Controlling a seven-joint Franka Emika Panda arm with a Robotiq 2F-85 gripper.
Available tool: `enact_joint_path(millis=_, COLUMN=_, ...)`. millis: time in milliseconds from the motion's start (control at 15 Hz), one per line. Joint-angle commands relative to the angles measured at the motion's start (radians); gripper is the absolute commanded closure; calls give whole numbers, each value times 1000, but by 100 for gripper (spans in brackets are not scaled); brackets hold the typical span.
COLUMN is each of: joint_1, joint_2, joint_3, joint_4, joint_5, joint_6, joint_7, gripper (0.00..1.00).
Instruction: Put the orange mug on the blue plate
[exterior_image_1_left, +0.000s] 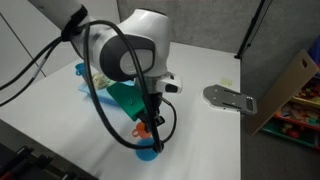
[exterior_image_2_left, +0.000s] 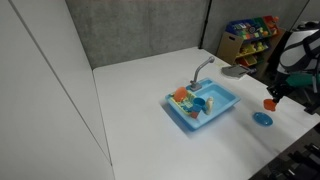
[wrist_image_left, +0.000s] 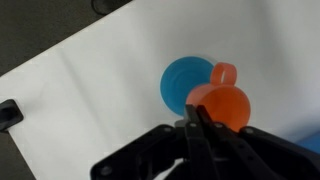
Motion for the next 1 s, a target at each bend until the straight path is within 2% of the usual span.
enact_joint_path(millis=0, joint_1=-36, joint_2=8, joint_3=33, joint_4=2, joint_5=55, joint_6=24, joint_7=-69, gripper=98)
enact_joint_path(millis=67, joint_1=-11, joint_2=15, joint_3=8, joint_4=1, joint_5=25, joint_6=14, joint_7=-26, gripper=95)
enact_joint_path(millis=333, joint_1=-16, joint_2=17, joint_3=19, joint_4=3, joint_5=41, joint_6=15, joint_7=-38, gripper=95)
enact_joint_path(millis=400, joint_1=-10, joint_2=16, joint_3=13, joint_4=-4, joint_5=32, joint_6=42, joint_7=-28, gripper=98)
enact_joint_path(millis=933, joint_1=-23, joint_2=75, joint_3=12, joint_4=-15, joint_5=37, joint_6=148, joint_7=-45, gripper=98)
